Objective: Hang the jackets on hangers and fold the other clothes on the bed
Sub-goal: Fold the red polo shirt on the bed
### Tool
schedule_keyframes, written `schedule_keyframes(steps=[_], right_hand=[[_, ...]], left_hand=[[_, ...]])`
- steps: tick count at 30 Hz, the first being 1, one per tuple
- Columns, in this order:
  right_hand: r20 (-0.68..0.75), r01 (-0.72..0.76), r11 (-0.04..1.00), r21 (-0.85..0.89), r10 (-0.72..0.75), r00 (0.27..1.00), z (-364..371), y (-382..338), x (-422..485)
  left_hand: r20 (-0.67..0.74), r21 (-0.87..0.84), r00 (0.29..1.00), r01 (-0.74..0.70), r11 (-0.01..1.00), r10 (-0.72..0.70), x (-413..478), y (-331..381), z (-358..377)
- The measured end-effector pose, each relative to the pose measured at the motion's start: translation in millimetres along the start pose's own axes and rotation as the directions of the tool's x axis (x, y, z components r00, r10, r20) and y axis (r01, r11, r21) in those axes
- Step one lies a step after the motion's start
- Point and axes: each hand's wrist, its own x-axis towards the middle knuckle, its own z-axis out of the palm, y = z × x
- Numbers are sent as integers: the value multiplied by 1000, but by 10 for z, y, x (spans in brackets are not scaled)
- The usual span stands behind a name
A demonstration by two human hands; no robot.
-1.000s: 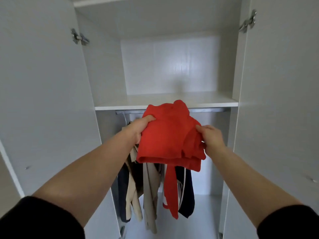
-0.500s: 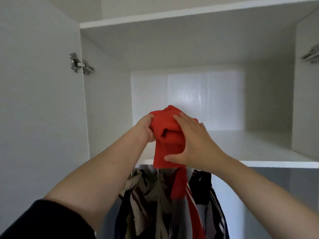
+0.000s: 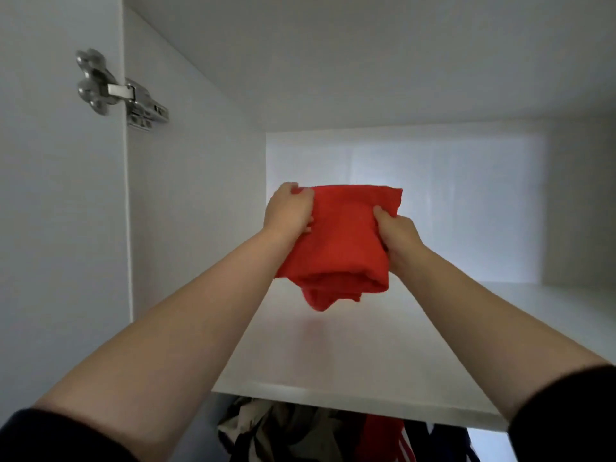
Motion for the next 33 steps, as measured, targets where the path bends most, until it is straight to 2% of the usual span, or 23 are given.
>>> schedule_keyframes(steps=[1, 2, 3, 4, 5, 6, 7, 8, 9, 11, 13, 15, 16, 19, 21, 26, 33], right_hand=[[12, -81, 995, -64, 82, 997, -47, 131, 96], [29, -150, 976, -159, 157, 987, -101, 281, 177], [54, -201, 932, -302, 227, 972, -155, 436, 228], [75, -230, 855, -464, 296, 952, -204, 600, 269], [91, -209, 744, -634, 340, 936, -251, 746, 312], [109, -132, 610, -781, 341, 934, -301, 866, 365], [152, -5, 479, -878, 288, 946, -341, 945, 417], [236, 133, 406, -904, 214, 948, -346, 989, 453], [338, 259, 380, -888, 158, 928, -325, 1020, 465], [525, 466, 323, -823, 122, 842, -219, 1089, 453], [618, 586, 197, -786, 216, 756, -69, 1237, 456], [602, 615, 85, -784, 344, 720, 75, 1381, 518], [591, 618, 62, -783, 384, 710, 143, 1426, 583], [568, 611, 76, -788, 470, 675, 357, 1493, 846], [551, 590, 103, -801, 513, 658, 501, 1550, 1021], [583, 606, 100, -789, 433, 687, 859, 1855, 1325], [632, 619, 146, -772, 281, 722, 1187, 2229, 1653]], left_hand=[[45, 271, 989, -147, 951, 140, 40, -138, 1], [182, 506, 968, -244, 827, 174, 58, -312, 11], [353, 656, 930, -326, 681, 106, 43, -517, 40], [499, 739, 866, -396, 545, -47, -2, -748, 71], [574, 780, 787, -441, 444, -225, -55, -981, 99], [596, 795, 722, -466, 389, -352, -103, -1169, 114], [600, 796, 689, -467, 385, -406, -116, -1309, 107], [606, 790, 681, -454, 413, -411, -97, -1390, 86], [611, 782, 682, -439, 442, -403, -41, -1441, 64], [612, 779, 677, -425, 462, -409, 97, -1504, 49], [610, 779, 681, -419, 467, -406, 214, -1598, 38], [589, 784, 717, -397, 477, -373, 309, -1716, 17], [570, 790, 742, -379, 482, -352, 354, -1772, -12], [478, 814, 826, -287, 506, -300, 479, -1959, -170], [426, 806, 853, -208, 554, -300, 527, -2078, -311], [332, 777, 898, -86, 624, -290, 602, -2246, -588], [366, 806, 846, -79, 586, -388, 680, -2329, -584]])
